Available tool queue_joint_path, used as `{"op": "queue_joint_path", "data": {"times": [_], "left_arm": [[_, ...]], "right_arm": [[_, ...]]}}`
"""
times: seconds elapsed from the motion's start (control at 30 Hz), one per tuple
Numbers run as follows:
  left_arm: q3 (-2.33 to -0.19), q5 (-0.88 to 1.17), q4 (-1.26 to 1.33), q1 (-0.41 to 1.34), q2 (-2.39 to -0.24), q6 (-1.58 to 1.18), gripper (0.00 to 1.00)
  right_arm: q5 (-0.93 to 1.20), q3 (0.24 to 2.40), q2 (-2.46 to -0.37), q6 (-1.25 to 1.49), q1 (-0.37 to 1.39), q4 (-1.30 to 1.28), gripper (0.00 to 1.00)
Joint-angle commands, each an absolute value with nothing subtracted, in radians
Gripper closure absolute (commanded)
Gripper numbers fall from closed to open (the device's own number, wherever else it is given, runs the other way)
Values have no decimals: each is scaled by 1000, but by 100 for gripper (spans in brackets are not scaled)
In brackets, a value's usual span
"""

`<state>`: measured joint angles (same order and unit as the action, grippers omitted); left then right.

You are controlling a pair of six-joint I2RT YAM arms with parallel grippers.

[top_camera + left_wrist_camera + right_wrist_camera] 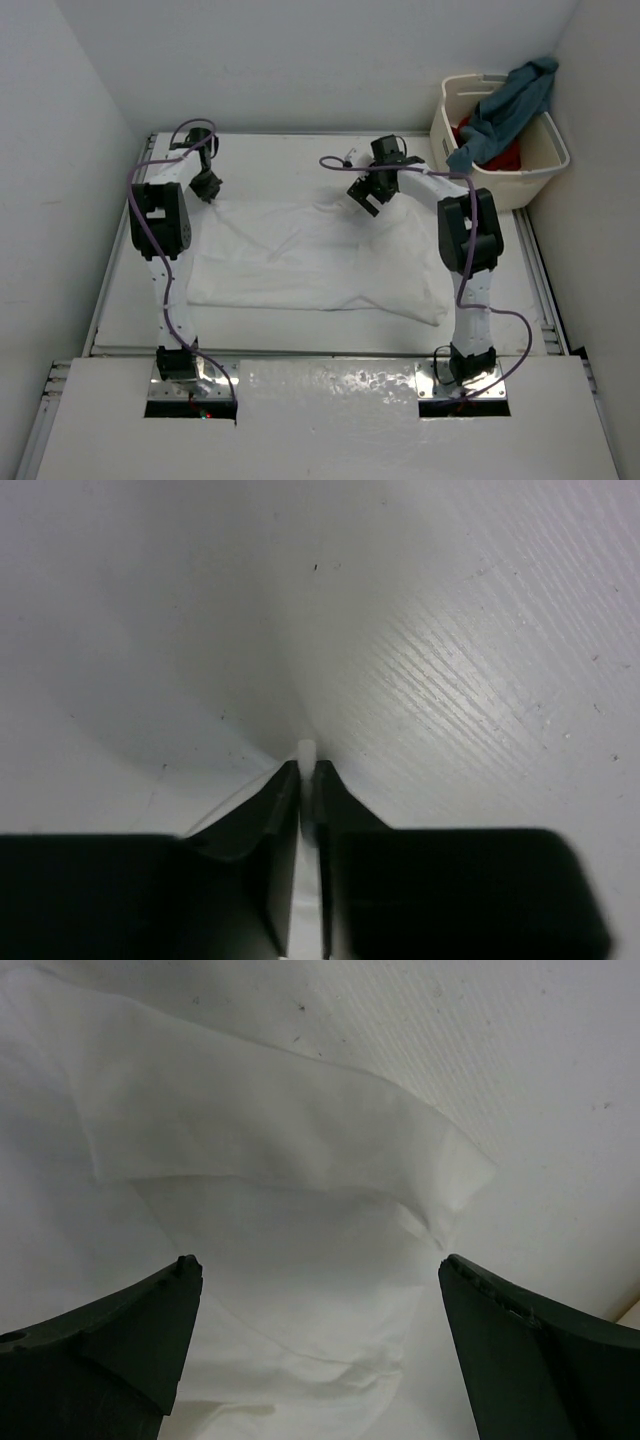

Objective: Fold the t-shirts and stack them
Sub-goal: Grap the side of the flattened tshirt furthest away from the robot with both arms

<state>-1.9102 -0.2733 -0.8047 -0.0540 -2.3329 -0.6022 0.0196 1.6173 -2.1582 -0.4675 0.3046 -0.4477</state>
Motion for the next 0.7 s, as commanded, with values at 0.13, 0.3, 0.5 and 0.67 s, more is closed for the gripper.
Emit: {"op": "queue_joint_path", "data": {"times": [0.13,0.3,0.5,0.67], "left_arm": [[-1894,-275,-802,-51,-2342,-601,100],[-1890,-268,-795,-51,-2336,-594,100],[-1890,-267,-784,-52,-2332,-577,100],[-1901,-253,-779,-51,-2338,-574,100]], "right_arm": [[-158,1706,-2236,-460,322,-324,4],[-207,1772,-2287,-442,319,-311,8],[-230,1807,-2324,-440,307,-313,24],[-216,1845,-2345,-439,293,-356,42]]}}
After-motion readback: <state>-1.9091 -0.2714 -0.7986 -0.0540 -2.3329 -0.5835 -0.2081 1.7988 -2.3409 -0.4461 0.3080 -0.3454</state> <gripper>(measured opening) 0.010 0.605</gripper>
